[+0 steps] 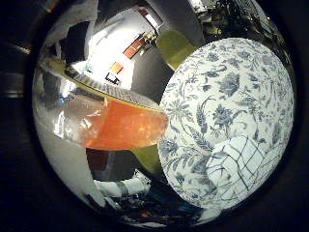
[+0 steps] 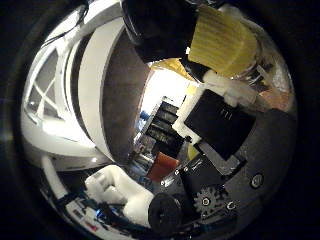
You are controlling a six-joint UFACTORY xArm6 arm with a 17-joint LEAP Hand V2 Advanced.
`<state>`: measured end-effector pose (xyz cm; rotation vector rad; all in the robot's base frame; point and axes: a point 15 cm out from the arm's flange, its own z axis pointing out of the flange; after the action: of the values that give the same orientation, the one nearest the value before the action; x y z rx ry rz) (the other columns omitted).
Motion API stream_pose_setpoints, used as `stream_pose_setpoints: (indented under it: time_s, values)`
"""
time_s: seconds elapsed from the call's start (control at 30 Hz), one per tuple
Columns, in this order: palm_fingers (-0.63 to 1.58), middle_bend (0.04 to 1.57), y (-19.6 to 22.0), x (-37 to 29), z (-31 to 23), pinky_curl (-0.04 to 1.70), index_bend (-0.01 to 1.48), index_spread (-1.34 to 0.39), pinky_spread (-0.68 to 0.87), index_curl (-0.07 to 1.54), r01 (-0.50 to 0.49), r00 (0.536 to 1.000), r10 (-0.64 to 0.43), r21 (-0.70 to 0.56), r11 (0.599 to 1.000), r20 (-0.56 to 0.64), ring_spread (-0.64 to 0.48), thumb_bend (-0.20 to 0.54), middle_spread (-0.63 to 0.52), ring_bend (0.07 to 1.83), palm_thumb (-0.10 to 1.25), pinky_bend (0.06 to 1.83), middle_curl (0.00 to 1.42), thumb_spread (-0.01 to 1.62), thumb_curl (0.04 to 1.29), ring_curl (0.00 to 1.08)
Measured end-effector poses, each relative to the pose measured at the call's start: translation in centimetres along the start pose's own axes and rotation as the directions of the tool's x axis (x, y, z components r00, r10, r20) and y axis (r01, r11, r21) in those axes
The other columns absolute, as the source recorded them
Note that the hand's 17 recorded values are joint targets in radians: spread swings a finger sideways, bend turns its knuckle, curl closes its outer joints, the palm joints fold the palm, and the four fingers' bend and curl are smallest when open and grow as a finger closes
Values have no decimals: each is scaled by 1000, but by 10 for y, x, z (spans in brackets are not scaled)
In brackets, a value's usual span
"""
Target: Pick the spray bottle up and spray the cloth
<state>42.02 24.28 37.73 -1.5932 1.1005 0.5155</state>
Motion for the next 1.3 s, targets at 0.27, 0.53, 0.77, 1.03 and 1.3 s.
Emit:
stream_pose_setpoints:
  time_s: [0.27,0.53,0.77,1.03,1.3]
  values:
    - [1213,1344,0,40,17,1207,1170,-188,-217,678,-36,998,34,41,999,43,-154,-15,-62,1458,1067,1020,555,898,757,583]
    - [1212,1345,9,82,29,1201,1165,-183,-221,683,-76,997,75,19,997,32,-153,-15,-55,1451,1066,1021,555,895,762,580]
    - [1215,1344,24,99,36,1184,1150,-179,-231,686,-102,993,102,-12,995,59,-151,-16,-55,1447,1035,1021,554,918,759,576]
    - [1218,1330,33,121,46,1143,1132,-184,-244,685,-136,989,138,-32,990,53,-155,-15,-54,1433,1030,1013,550,935,748,568]
    - [1213,1311,44,121,57,1076,1070,-190,-262,679,-115,992,118,-69,991,52,-153,-21,-54,1416,1006,1024,544,932,727,559]
